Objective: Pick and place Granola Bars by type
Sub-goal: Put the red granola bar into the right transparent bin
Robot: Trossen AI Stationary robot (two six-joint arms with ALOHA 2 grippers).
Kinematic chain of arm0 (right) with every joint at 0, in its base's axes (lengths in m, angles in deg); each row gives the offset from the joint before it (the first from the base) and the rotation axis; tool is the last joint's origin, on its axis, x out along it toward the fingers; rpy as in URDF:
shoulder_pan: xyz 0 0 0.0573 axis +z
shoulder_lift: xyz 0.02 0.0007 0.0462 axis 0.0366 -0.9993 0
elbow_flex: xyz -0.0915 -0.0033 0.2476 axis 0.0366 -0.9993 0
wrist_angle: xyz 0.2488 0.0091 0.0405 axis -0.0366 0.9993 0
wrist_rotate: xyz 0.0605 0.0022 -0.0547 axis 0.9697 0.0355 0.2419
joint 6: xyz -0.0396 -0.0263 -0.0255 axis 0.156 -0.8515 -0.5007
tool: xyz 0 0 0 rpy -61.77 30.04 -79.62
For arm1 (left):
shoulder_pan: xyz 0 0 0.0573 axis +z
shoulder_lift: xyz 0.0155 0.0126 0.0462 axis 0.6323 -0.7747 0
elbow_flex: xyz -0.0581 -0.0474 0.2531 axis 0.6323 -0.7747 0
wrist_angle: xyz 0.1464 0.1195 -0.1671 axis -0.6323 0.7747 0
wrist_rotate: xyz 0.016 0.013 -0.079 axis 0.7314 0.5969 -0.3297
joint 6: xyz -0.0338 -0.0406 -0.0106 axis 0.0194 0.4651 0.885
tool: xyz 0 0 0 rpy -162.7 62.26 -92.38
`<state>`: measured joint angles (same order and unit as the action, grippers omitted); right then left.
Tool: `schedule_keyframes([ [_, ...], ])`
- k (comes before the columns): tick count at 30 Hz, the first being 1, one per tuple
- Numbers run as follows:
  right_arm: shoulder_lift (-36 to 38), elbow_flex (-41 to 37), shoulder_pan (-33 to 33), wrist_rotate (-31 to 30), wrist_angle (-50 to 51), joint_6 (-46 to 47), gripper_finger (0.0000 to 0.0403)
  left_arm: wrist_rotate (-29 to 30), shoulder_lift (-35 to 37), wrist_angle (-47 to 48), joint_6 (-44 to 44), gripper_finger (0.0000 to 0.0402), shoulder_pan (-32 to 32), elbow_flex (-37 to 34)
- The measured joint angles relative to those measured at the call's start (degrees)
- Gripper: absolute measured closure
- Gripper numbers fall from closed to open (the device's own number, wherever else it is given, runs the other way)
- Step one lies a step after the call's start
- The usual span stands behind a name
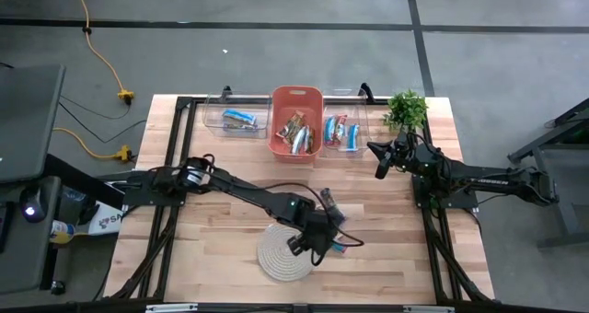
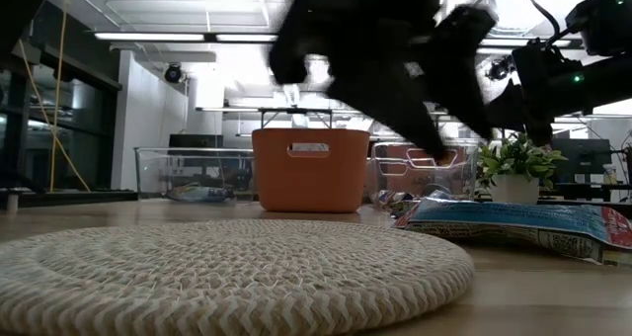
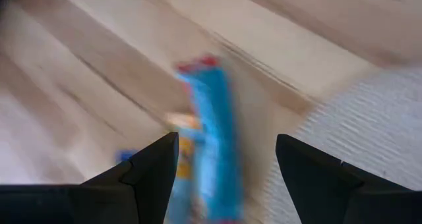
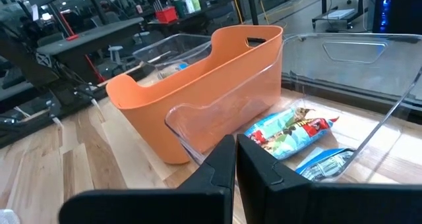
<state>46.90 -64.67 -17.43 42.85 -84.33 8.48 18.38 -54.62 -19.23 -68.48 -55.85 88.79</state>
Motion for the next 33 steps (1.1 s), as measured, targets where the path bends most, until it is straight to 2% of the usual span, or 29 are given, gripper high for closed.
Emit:
schedule_keyframes([
  [4, -0.05, 0.01, 0.00, -0.01, 0.11, 0.00, 0.0402, 3.85, -1.33, -0.08, -0.87, 0.0152, 0.13, -0.21],
  [14, -0.05, -0.01, 0.00, 0.09, 0.12, 0.00, 0.0402, 4.02, -3.18, -1.12, -0.87, 0.0152, 0.32, -0.17],
  [28, -0.05, 0.00, 0.00, 0.03, 0.11, 0.00, 0.0402, -1.36, -5.25, -0.72, 4.82, 0.0152, 2.94, -0.09],
  [33, -0.05, -0.02, 0.00, 0.03, 0.13, 0.00, 0.0402, -3.48, -5.25, -0.31, 5.38, 0.0174, 4.23, -0.09],
])
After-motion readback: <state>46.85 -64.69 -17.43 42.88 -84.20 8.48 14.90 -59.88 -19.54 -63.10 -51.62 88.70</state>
